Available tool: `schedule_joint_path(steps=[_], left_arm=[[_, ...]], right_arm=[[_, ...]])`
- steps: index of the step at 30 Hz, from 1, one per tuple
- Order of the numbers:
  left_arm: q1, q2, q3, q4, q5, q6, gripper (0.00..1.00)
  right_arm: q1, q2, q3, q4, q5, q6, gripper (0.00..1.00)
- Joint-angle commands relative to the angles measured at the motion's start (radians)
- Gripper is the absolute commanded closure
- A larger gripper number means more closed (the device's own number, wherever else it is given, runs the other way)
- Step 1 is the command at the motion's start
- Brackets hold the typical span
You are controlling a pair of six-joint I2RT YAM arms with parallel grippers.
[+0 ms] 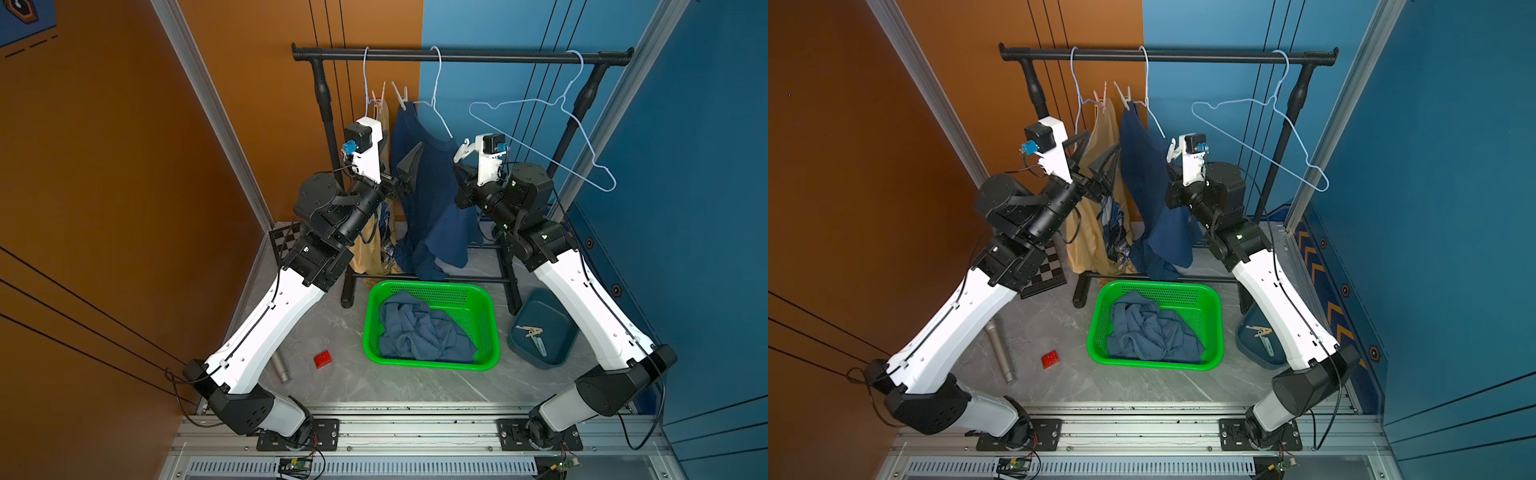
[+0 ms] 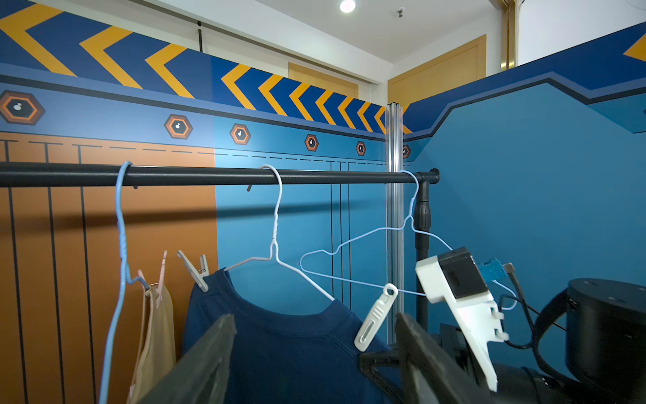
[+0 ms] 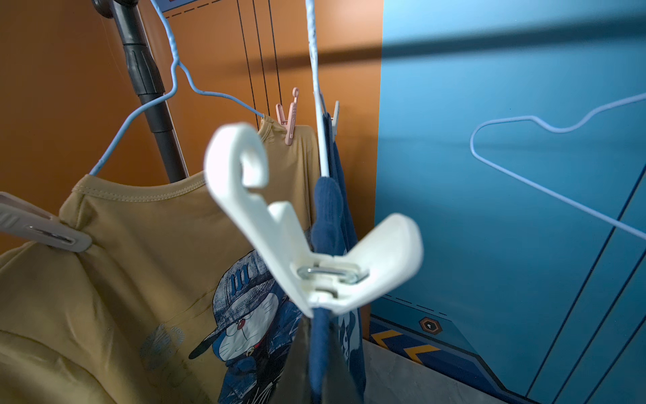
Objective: Remove the clothespins securing t-shirts to the hanger
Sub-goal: Pick up the hanger from the clothes rail.
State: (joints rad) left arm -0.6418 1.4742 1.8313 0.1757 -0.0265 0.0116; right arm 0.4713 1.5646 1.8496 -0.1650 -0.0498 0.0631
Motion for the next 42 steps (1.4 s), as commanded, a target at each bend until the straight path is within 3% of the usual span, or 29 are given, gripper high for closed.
schedule_joint_path(steps=[1, 9, 23, 42], left_arm=[[-0.006, 0.007, 0.035, 0.033, -0.029, 0.015, 0.26], [-0.006, 0.012, 0.049, 0.032, -0.032, 0.010, 0.26], [-0.009, 0.007, 0.061, 0.032, -0.035, 0.001, 0.26], [-0.031, -0.040, 0.034, 0.033, -0.044, -0.003, 0.26]], right_arm=[[-0.003, -0.036, 0.045, 0.023, 0.007, -0.034, 1.00], [-0.003, -0.102, 0.031, 0.003, 0.001, -0.060, 1.00], [-0.005, -0.093, 0.119, -0.031, -0.014, -0.071, 1.00], [0.021, -0.272, -0.022, -0.112, -0.019, -0.102, 1.00]])
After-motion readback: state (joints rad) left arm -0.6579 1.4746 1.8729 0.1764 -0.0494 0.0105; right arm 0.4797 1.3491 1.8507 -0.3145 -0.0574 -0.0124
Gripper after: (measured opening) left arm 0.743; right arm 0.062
